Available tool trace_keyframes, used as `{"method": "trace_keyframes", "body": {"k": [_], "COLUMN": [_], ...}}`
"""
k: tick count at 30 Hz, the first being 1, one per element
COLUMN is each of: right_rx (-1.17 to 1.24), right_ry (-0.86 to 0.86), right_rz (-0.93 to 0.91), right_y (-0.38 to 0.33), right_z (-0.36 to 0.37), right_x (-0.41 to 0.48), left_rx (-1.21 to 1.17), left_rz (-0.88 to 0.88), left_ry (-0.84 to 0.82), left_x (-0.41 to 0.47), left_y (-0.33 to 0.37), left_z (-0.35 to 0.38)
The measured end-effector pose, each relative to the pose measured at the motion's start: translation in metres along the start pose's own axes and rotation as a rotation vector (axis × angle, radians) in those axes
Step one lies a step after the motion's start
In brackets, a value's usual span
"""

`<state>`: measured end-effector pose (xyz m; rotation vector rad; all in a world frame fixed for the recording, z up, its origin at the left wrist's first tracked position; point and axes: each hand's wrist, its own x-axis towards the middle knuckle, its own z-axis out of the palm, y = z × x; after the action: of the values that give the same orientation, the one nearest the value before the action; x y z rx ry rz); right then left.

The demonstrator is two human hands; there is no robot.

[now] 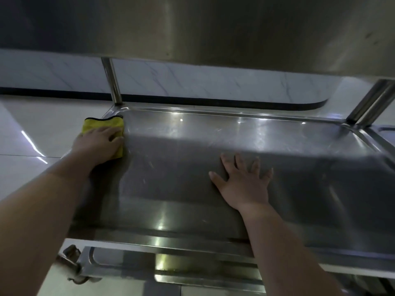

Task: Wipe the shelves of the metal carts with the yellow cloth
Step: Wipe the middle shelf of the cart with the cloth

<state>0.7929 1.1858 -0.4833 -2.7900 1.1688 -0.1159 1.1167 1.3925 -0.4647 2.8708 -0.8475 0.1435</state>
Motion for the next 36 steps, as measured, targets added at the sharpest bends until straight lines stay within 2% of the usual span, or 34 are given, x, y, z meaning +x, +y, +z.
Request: {"method": "trace_keyframes", "body": {"k": [4,9,11,15,19,22,25,28,31,33,36], "right_rx": [0.028,0.177,0.158,0.064,0.043,0.029,-0.003,0.004,0.062,0.234,0.622], "right_ry": [-0.001,0.068,0.060,0.021,-0.015,-0.018,-0.026,-0.016,0.089,0.174,0.149], "right_rz": [0.013,0.081,0.083,0.048,0.040,0.044,0.043,0.049,-0.003,-0.069,0.034], "right_y": [0.003,0.007,0.007,0.006,0.005,0.004,0.001,-0.001,-0.005,-0.006,0.004], "right_z": [-0.001,0.002,0.003,0.002,-0.001,-0.003,-0.005,-0.009,-0.018,-0.021,-0.024], "right_x": [0.002,0.005,0.006,0.007,0.006,0.006,0.004,0.000,-0.007,-0.010,-0.014], "left_rx": [-0.008,-0.003,-0.037,-0.147,-0.221,-0.169,-0.098,-0.106,-0.136,-0.142,-0.141], "left_rz": [0.083,0.456,0.562,0.524,0.331,0.169,0.079,0.150,0.251,0.336,0.517], "left_ry": [-0.051,-0.088,-0.107,-0.124,-0.137,-0.112,-0.134,-0.139,-0.178,-0.161,-0.142], "left_x": [0.002,-0.023,-0.041,-0.044,-0.043,-0.060,-0.098,-0.137,-0.161,-0.173,-0.195], "left_y": [0.062,0.218,0.249,0.214,0.105,0.020,-0.020,-0.010,0.038,0.084,0.151], "left_z": [0.003,0.015,0.019,0.014,0.002,-0.010,-0.019,-0.020,-0.023,-0.019,-0.011]}}
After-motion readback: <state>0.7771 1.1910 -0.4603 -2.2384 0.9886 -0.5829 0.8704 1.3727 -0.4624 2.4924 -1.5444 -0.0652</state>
